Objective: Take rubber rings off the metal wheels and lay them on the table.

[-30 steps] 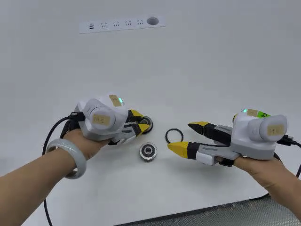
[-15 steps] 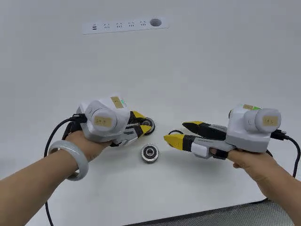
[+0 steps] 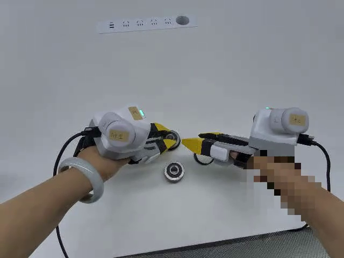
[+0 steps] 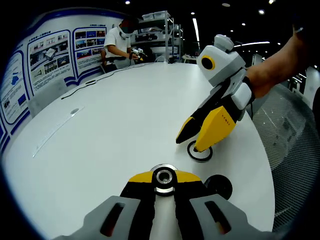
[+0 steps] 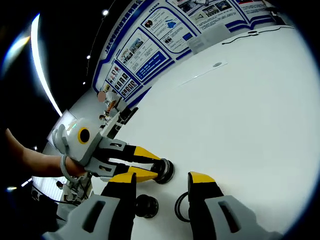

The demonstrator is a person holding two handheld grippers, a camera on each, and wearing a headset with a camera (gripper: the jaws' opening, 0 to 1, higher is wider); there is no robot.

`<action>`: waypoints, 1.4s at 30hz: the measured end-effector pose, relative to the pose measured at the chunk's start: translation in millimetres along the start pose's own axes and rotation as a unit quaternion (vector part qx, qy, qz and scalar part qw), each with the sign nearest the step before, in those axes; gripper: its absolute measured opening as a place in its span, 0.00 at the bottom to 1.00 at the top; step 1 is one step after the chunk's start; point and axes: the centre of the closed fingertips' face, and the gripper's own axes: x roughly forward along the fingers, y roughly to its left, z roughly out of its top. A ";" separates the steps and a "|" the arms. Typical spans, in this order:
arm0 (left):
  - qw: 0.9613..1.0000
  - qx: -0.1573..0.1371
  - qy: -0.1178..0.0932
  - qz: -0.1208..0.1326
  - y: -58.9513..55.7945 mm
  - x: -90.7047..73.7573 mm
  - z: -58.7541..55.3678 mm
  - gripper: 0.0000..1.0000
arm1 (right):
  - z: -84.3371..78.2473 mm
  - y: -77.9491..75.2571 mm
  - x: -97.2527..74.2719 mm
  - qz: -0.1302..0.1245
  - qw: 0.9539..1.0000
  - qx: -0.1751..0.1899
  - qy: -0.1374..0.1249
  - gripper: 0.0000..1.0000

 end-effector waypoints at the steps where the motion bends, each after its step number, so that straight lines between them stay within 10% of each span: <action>1: 1.000 0.000 0.000 0.000 -0.1 -0.1 0.3 0.13 | -0.6 0.3 2.3 0.002 1.000 0.004 0.002 0.42; 42: 1.000 -0.007 -0.011 0.000 0.1 -0.1 0.5 0.13 | -1.7 12.6 25.5 0.043 0.995 0.090 0.023 0.30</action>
